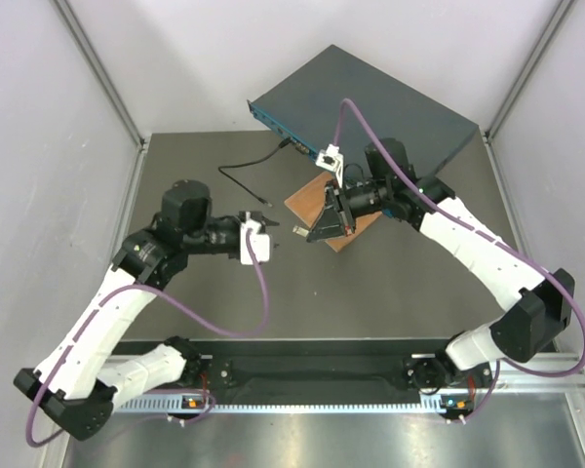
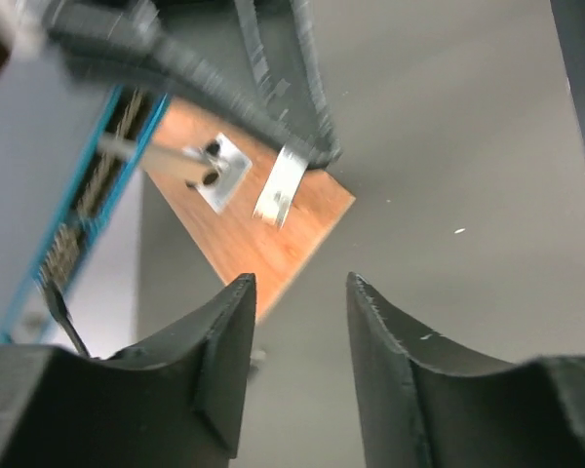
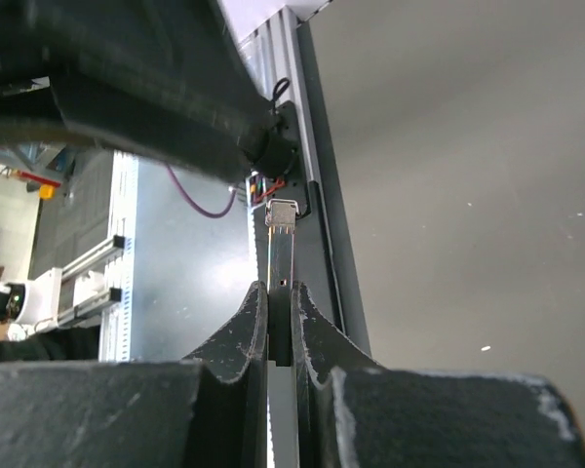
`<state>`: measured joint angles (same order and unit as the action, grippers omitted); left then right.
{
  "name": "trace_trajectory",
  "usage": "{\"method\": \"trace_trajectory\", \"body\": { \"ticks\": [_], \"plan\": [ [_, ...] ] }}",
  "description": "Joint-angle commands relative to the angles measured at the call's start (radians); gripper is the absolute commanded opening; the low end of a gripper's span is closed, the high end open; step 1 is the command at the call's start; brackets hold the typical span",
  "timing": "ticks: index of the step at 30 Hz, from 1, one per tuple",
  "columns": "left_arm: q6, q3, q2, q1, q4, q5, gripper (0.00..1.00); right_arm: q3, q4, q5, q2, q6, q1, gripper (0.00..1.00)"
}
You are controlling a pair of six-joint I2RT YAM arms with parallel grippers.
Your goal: Insert the plug into the switch port
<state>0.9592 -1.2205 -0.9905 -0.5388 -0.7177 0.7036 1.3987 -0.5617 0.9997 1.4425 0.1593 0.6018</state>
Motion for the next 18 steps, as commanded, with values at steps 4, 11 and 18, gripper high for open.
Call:
{"method": "trace_trajectory", "body": {
  "ticks": [4,11,18],
  "plan": [
    [0.199,-0.014,-0.023,-0.165,0.011,-0.177,0.43,-0.003,0.039,-0.007,-0.024,0.006,0.046,0.0],
    [0.245,-0.022,-0.057,-0.222,0.011,-0.268,0.42,-0.006,0.025,-0.036,-0.019,-0.003,0.061,0.0],
    [0.259,-0.002,-0.063,-0.248,0.038,-0.315,0.44,-0.015,0.025,-0.039,-0.008,-0.004,0.078,0.0]
  ]
}}
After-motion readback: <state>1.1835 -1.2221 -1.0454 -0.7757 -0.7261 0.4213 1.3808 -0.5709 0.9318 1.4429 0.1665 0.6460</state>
